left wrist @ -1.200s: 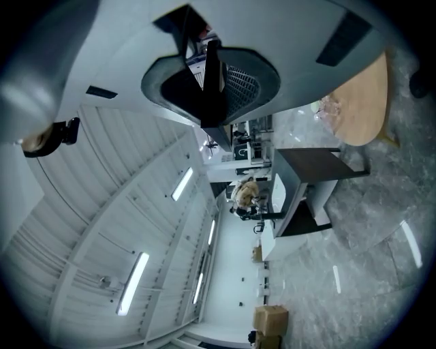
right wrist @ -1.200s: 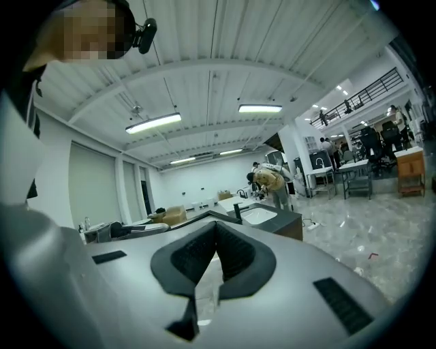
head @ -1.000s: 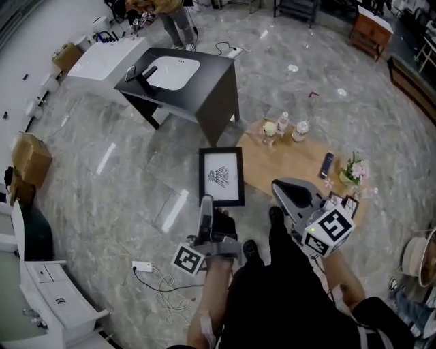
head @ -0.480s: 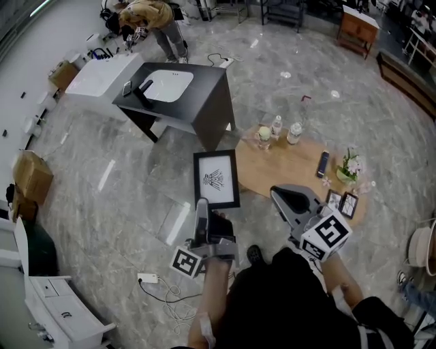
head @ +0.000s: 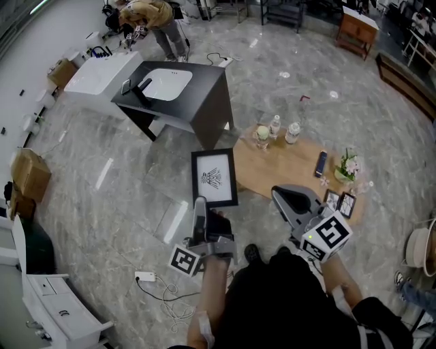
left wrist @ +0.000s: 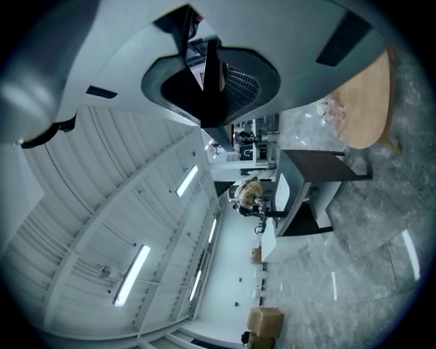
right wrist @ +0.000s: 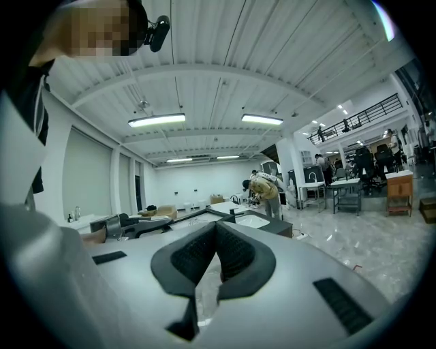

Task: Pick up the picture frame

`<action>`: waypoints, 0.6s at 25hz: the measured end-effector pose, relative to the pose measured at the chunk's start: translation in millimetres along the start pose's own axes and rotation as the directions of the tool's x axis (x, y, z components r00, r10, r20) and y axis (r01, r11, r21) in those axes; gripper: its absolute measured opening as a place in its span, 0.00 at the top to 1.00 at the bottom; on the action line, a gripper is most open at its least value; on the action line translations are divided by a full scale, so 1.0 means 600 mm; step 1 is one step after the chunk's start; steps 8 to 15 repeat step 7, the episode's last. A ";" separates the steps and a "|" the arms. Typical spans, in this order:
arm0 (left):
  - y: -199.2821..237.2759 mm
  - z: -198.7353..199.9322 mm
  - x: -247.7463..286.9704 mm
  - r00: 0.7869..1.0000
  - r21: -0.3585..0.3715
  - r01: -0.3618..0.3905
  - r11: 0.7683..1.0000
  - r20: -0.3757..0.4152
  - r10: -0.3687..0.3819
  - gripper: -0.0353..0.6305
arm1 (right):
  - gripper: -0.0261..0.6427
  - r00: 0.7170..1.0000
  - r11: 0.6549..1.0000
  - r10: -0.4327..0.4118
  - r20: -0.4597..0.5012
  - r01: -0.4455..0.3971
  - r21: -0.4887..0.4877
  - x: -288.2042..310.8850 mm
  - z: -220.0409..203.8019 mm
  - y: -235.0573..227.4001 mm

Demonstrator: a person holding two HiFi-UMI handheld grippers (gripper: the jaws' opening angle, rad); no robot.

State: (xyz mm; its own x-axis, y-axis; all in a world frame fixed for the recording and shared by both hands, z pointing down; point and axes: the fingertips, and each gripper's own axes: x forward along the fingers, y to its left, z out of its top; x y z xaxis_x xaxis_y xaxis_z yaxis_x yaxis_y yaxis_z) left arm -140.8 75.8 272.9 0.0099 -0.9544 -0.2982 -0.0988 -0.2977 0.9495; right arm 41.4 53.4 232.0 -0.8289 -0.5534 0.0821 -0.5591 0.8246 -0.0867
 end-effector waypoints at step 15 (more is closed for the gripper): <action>0.004 0.007 -0.017 1.000 -0.003 0.000 1.000 0.004 0.000 0.84 | 0.94 1.000 1.000 -0.003 0.000 0.003 -0.014 -0.002 -0.006 0.014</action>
